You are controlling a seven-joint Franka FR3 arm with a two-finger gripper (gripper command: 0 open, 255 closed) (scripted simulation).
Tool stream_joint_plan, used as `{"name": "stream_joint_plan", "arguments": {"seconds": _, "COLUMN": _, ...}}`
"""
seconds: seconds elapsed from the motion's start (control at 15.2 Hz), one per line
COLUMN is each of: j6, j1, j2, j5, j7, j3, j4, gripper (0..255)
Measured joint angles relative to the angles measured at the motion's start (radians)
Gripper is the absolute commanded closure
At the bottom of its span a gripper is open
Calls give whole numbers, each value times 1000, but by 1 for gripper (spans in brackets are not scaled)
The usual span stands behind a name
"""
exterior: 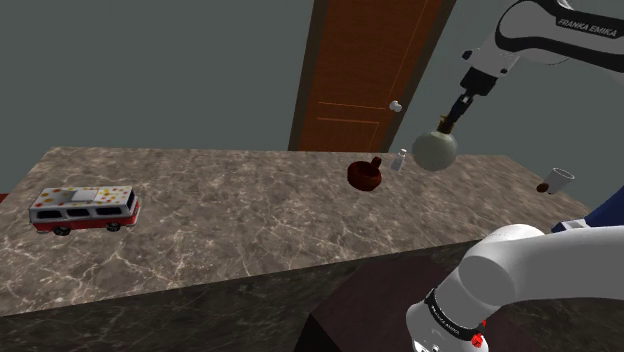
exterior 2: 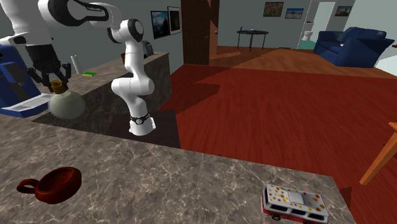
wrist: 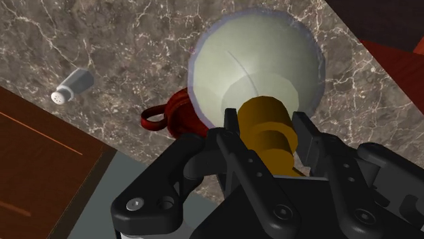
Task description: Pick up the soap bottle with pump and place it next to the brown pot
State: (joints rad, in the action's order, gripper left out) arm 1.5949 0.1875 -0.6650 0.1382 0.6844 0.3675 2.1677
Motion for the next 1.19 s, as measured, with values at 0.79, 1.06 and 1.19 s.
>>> {"name": "stream_joint_plan", "arguments": {"seconds": 0.79, "j6": 84, "j1": 22, "j2": 56, "j5": 51, "j7": 138, "j3": 139, "j4": 15, "gripper": 255}}
{"name": "stream_joint_plan", "arguments": {"seconds": 1.06, "j6": 136, "j1": 26, "j2": 51, "j5": 59, "j7": 137, "j3": 147, "j4": 73, "gripper": 255}}
{"name": "stream_joint_plan", "arguments": {"seconds": 1.19, "j6": 160, "j1": 30, "j2": 46, "j5": 64, "j7": 138, "j3": 152, "j4": 102, "gripper": 255}}
